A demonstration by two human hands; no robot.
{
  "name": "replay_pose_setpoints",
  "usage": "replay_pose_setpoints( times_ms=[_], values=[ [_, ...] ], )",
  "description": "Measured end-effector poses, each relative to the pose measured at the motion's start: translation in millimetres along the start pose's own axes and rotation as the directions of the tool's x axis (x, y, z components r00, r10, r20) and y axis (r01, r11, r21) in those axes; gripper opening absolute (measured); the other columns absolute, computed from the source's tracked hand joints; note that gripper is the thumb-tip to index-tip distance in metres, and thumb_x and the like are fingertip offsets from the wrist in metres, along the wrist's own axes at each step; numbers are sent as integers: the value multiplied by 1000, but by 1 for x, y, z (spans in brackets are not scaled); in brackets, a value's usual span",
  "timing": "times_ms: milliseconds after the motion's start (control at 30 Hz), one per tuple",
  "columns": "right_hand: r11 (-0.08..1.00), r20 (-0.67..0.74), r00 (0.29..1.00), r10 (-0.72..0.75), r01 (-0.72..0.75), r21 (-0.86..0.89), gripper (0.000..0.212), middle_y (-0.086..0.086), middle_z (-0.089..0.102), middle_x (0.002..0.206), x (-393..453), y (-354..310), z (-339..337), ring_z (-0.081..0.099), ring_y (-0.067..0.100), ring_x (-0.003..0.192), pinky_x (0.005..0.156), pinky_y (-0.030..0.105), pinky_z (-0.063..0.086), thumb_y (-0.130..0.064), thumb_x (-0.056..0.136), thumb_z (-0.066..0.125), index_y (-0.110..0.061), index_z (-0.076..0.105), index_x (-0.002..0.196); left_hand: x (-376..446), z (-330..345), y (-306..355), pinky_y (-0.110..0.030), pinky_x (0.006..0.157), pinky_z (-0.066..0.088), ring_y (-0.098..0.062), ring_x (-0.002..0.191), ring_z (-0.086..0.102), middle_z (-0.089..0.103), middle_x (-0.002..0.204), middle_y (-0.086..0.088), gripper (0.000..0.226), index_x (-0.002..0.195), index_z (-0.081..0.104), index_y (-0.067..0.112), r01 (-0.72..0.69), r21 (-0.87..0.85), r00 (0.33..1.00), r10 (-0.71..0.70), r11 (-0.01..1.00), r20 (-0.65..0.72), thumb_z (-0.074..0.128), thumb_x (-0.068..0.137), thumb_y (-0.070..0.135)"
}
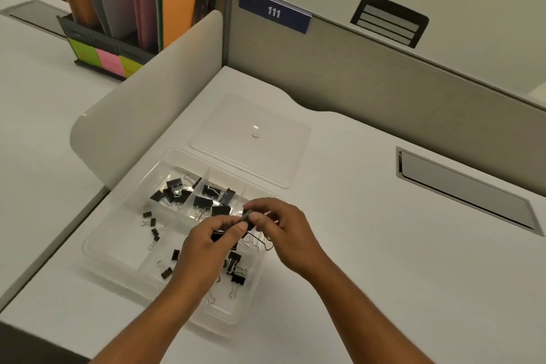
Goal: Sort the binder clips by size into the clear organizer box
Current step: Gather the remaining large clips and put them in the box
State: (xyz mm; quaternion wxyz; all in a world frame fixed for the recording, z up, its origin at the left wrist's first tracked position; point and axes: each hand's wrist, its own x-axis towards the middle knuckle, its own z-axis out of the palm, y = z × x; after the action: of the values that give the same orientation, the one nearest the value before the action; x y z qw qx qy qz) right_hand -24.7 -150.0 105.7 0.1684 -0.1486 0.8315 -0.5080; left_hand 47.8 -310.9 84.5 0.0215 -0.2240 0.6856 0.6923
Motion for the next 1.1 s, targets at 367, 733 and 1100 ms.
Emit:
replay_pose_setpoints(
  times_ms=[367,733,1100],
  values=[
    [764,-93,984,-150,56,-643,17,-13,67,104,19,30,12,57,17,99,93,42,40,-27,107,52,-34,66,112,2,-2,-8,-28,59,59,-23,69,72,67,98,1,35,111,66,40,-79,54,994,82,995,-72,80,88,17],
    [883,-101,992,-71,15,-470,18,-19,67,99,32,26,24,55,13,103,99,40,37,-29,106,55,-33,69,117,-9,-15,-11,-29,70,59,-18,79,75,71,100,6,26,106,68,36,-89,24,985,91,996,-143,78,90,18],
    [722,-192,973,-127,-42,-690,32,-12,59,132,16,48,33,47,21,116,90,36,35,-32,105,54,-34,58,137,31,2,-5,-21,83,49,-8,101,61,64,102,8,18,98,69,39,-270,490,933,352,829,-82,81,85,37]
  ],
)
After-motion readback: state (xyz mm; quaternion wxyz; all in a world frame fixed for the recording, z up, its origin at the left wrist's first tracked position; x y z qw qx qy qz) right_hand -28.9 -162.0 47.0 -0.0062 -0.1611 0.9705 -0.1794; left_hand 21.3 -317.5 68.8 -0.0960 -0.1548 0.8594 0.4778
